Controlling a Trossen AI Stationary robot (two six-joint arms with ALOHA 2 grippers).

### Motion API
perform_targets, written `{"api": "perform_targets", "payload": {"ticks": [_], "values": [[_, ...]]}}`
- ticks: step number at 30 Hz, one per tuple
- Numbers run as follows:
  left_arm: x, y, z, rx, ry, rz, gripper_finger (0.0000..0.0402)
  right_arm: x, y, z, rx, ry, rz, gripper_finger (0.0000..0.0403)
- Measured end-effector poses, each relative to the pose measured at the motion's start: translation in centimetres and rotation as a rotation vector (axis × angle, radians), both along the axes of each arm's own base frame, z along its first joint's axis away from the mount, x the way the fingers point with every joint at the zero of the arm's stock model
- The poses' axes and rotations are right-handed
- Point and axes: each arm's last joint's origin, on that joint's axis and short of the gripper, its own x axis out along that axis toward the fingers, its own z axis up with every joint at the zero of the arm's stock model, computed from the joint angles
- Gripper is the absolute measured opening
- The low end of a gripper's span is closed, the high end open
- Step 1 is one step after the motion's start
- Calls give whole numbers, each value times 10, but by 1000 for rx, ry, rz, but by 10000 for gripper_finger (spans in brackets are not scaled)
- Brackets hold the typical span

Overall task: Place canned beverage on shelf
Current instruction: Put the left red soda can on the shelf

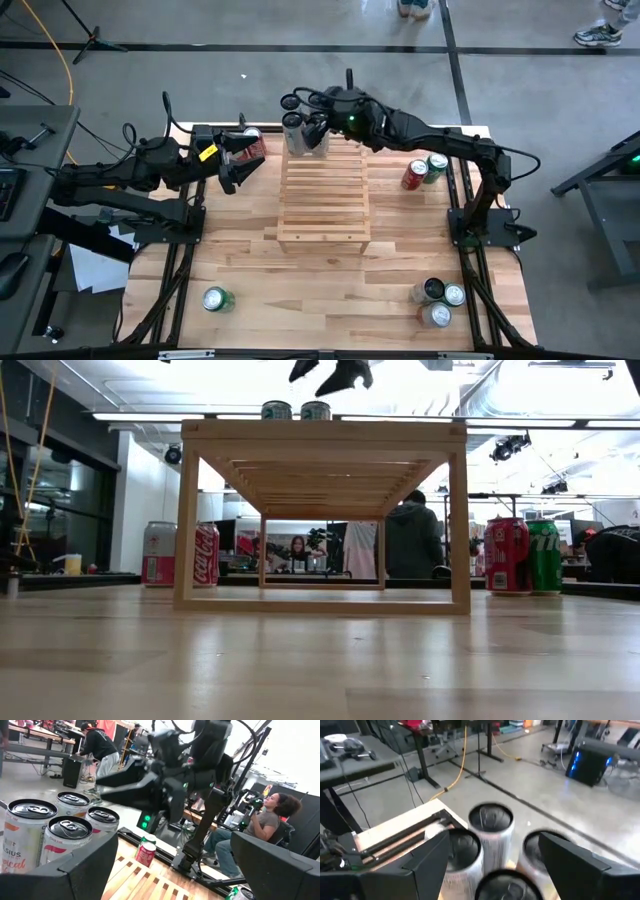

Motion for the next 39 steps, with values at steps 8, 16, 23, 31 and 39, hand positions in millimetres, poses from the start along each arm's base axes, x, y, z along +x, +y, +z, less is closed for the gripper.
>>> {"api": "perform_targets", "payload": {"ticks": [8,16,23,31,39], "values": [[0,0,-1,-31,-6,-5,378,-24,16,41,-60,46,138,291],[1,-4,-5,-71,25,-135,378,-86,55,43,25,298,232,291],[1,-4,4,12,-37,-149,378,-155,95,12,167,260,205,291],[2,-4,8,73,-73,-141,378,-202,128,-35,341,-110,267,291],[16,-4,-39,-37,-150,-156,378,-207,130,-42,350,-245,297,291]]}}
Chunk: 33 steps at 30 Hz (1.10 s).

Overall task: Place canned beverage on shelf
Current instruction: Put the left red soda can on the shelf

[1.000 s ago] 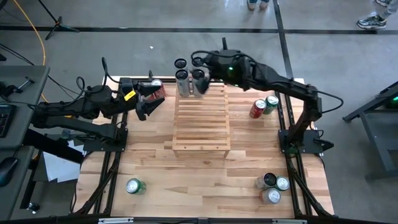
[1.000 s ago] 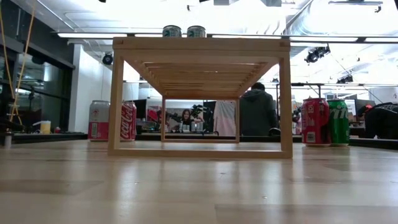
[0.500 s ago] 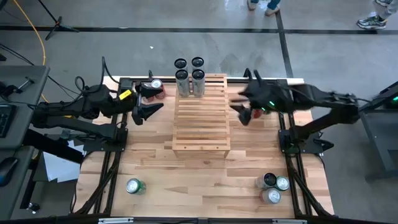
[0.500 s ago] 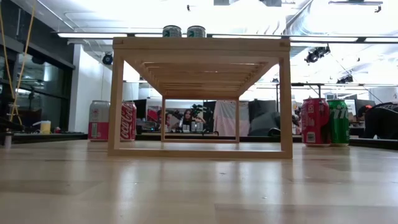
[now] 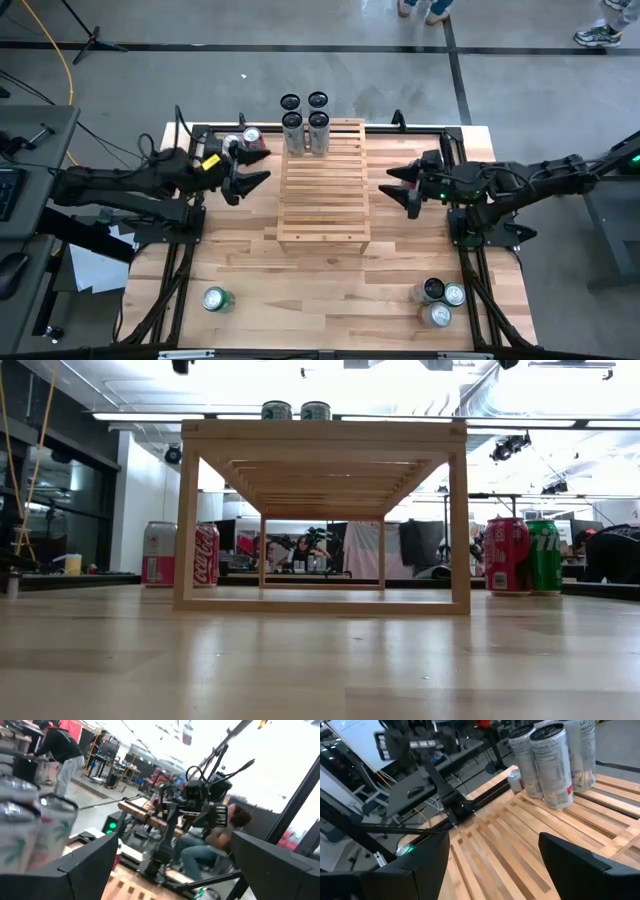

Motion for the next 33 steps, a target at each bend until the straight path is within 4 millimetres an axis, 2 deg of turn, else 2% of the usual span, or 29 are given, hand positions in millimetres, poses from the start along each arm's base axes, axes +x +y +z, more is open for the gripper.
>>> {"api": "perform_targets", "payload": {"ticks": [3,6,33], "values": [[2,0,-18,-64,-50,-13,378,-1,0,5,-20,-14,5,291],[2,0,-25,-92,-79,-20,378,-1,0,6,-34,-12,10,291],[2,1,-25,-45,-68,31,378,-1,0,6,-9,-19,3,291]]}}
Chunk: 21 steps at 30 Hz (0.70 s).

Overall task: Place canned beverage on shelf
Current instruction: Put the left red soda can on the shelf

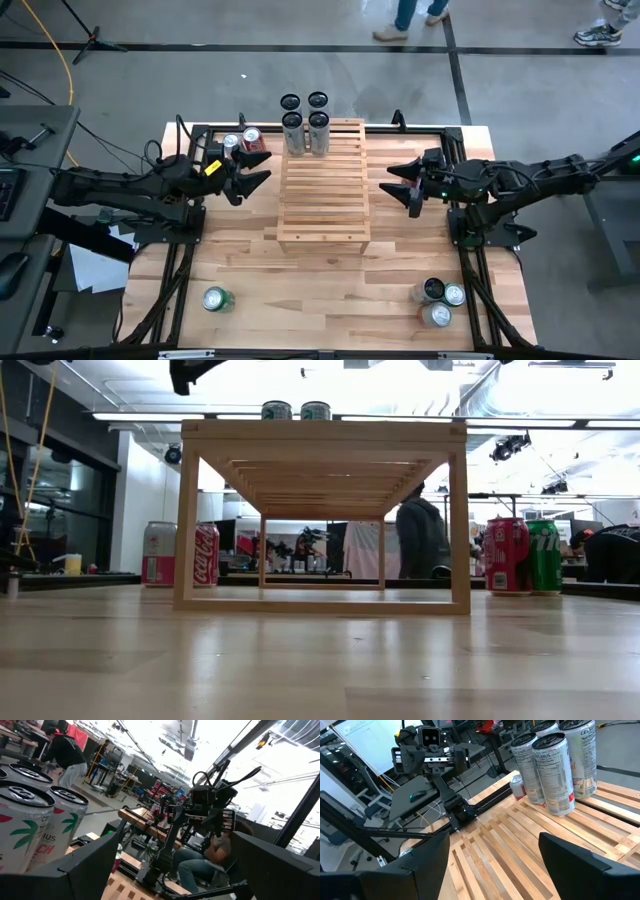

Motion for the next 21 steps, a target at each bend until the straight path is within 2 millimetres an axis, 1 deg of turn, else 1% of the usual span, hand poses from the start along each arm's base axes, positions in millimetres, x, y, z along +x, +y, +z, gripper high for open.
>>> {"api": "perform_targets", "payload": {"ticks": [6,11,13,15,19,21], "values": [[0,1,0,-14,-2,22,378,0,0,0,1,0,0,291],[-2,8,-2,-94,21,162,378,0,0,0,17,-5,-4,291],[-3,15,-1,-143,88,234,378,0,0,0,36,-10,-13,291],[-6,25,-2,-216,212,315,378,0,0,0,39,-12,-18,291],[-19,54,-6,-354,461,509,378,0,0,0,43,-13,-21,291],[-26,69,-10,-397,548,585,378,0,0,0,62,-17,-25,291]]}}
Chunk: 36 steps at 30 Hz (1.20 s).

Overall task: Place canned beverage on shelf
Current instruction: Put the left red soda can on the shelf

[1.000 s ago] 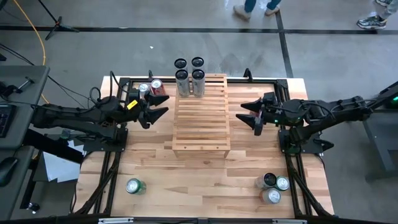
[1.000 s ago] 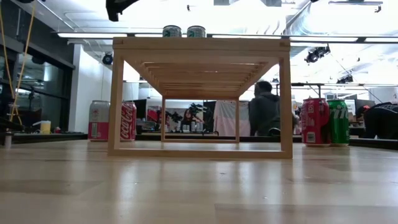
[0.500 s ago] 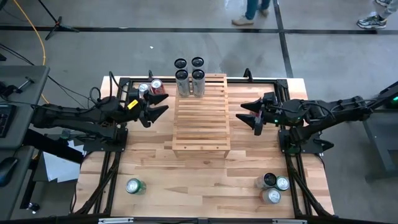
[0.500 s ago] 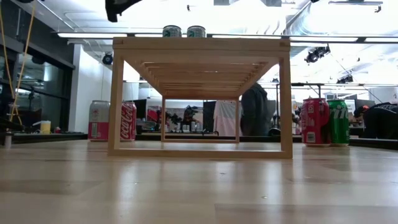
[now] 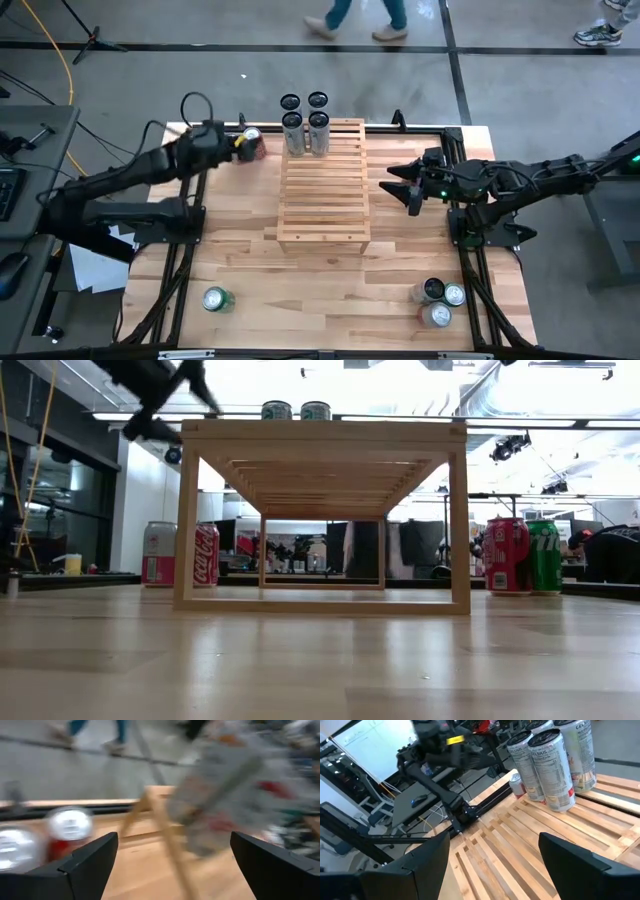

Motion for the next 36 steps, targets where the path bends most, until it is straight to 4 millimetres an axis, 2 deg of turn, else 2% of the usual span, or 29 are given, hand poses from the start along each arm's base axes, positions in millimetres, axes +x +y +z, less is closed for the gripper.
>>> {"api": "perform_targets", "payload": {"ticks": [4,10,14,21,28,36], "values": [[-6,35,-16,-127,78,48,378,2,0,-2,-2,12,-1,291],[-3,80,-47,-289,197,79,378,11,3,-7,32,32,-8,291],[6,100,-42,-275,282,69,378,19,5,-13,59,58,11,291],[28,128,-30,-271,500,28,378,33,11,-24,82,115,69,291],[44,146,-42,-383,675,-38,378,37,12,-27,107,125,85,291],[51,154,-61,-444,737,-56,378,38,13,-28,129,126,82,291]]}}
